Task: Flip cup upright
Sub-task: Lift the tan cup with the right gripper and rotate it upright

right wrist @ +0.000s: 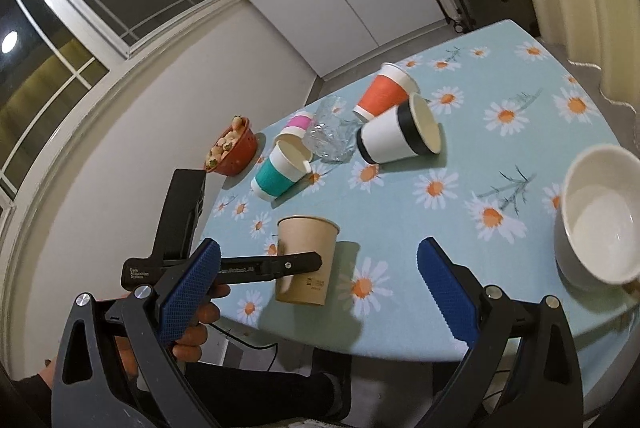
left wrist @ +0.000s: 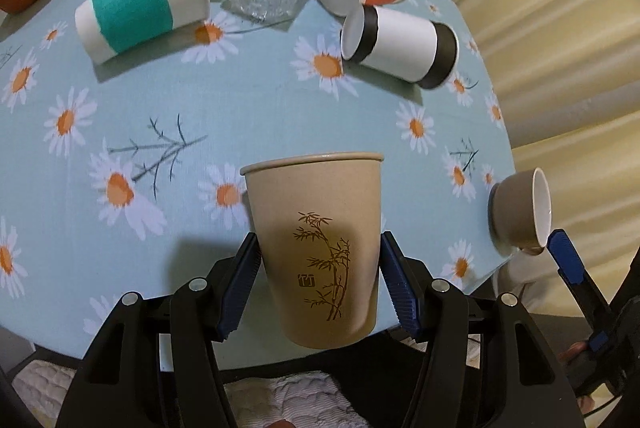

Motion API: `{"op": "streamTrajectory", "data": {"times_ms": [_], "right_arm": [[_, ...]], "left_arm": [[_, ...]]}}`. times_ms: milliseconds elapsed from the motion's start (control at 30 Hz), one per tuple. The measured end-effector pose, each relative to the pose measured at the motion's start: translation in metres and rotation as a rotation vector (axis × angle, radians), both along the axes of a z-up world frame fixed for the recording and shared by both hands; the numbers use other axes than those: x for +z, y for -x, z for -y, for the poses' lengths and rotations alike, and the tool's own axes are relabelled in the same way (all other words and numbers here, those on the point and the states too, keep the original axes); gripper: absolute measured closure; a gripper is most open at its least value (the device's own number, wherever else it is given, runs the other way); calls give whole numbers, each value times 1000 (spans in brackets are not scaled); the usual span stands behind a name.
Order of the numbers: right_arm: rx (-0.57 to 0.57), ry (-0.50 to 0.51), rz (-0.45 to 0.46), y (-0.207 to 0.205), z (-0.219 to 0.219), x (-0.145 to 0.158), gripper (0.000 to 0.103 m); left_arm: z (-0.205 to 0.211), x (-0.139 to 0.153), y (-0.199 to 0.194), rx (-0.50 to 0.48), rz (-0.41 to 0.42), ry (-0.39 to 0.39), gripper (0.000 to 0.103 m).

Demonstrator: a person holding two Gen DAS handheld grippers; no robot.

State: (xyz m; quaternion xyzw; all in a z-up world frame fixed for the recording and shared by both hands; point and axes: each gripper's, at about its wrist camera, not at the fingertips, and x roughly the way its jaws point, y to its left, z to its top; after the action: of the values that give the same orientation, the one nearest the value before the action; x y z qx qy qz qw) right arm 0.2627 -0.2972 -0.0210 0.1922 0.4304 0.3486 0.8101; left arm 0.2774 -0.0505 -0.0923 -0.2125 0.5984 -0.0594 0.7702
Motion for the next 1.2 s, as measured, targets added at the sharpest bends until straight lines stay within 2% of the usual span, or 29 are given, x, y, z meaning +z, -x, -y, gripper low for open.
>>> {"op": "streamTrajectory", "data": {"times_ms": [167, 333, 433, 600, 967, 1200], "right_arm": [[-33, -18, -26, 5, 14, -6, 5], [-28, -3, -33, 6, 13, -8, 5], [-24, 3, -29, 6, 11, -8, 5], [-27, 14, -29, 6, 10, -8, 5], [-21, 23, -48, 4, 7, -12, 5], [35, 69, -89, -6, -15, -13, 5]], "left_arm": [[4, -7, 5, -4, -24, -5, 44], [7, -7, 7, -18, -26, -64, 43], [7, -8, 6, -11, -27, -76, 33], [7, -5, 6, -13, -24, -79, 31], [-4, 18, 17, -18, 17, -8, 31], [-26, 47, 47, -7, 102, 8, 31]]}}
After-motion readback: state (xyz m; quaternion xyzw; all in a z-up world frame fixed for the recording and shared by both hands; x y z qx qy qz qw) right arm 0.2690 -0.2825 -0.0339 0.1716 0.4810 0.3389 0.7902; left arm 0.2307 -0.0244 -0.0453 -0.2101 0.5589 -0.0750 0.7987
